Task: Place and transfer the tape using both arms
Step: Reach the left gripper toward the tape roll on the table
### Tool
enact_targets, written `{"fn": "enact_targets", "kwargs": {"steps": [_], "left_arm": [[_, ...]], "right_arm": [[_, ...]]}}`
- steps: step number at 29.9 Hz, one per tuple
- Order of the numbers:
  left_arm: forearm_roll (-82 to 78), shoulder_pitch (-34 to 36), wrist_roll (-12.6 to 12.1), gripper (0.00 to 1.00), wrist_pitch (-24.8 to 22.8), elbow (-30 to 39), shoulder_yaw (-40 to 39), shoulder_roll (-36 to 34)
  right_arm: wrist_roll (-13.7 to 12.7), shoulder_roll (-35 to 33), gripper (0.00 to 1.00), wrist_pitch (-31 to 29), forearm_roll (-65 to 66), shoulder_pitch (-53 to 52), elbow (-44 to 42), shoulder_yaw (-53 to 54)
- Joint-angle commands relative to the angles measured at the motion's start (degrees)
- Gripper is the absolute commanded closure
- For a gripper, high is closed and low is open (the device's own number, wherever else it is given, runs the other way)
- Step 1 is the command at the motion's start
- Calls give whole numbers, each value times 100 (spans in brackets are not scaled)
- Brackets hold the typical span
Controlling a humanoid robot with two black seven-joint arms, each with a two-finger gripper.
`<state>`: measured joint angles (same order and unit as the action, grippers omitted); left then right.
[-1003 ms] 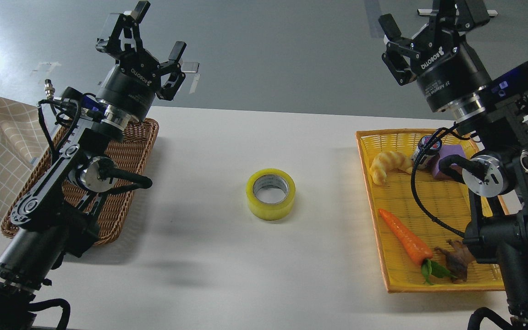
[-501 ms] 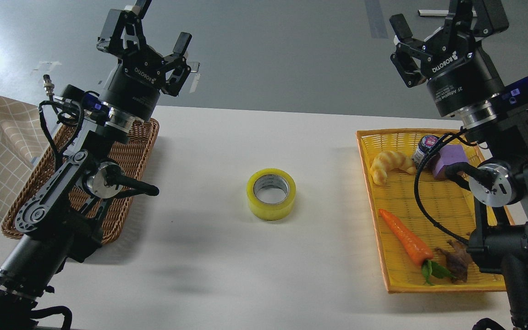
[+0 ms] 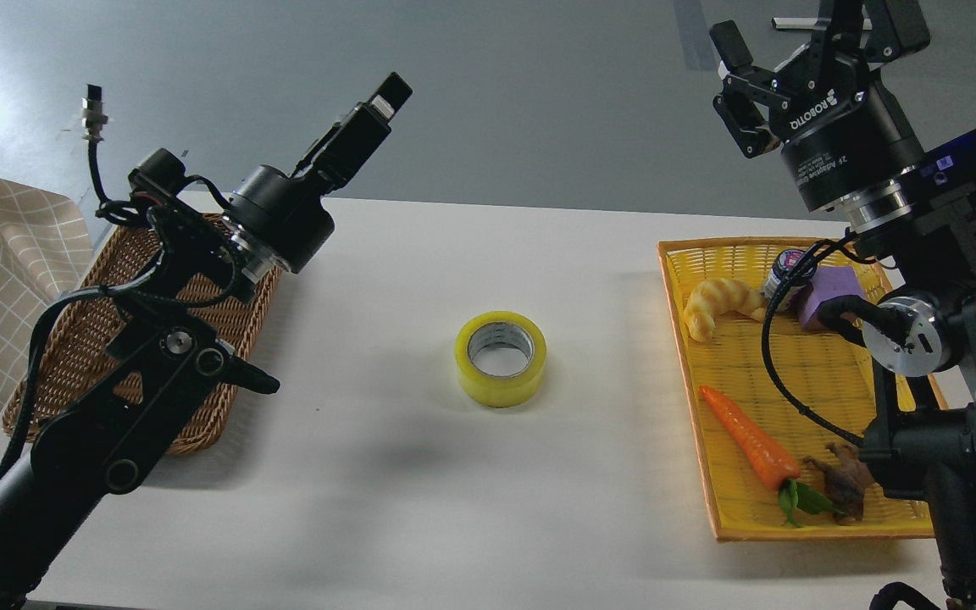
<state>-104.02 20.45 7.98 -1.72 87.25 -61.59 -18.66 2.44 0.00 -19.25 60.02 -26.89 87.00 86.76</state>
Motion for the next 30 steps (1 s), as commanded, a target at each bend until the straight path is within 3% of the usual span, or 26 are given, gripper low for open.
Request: {"fn": "enact_targets", "kwargs": {"steps": [1,4,6,21,30], "left_arm": [[-1004,-15,-516,2,5,-33,349,56],[-1742,46,-929,2,5,-225,726,126],[-2086,82,-1044,2,5,-428,885,196],[-2098,460,-1132,2,-3,-1263,2028,249],[-2098,609,-1194,2,5,-1983,2309,864]], "right_arm": [[-68,0,0,-8,1,-150,2,-18],[-121,0,0,-9,1,-185,2,-27],[-121,0,0,-9,1,-203,2,-18],[-121,0,0,-9,1,-457,-25,-10],[-121,-185,0,0,1,-466,-25,34]]}}
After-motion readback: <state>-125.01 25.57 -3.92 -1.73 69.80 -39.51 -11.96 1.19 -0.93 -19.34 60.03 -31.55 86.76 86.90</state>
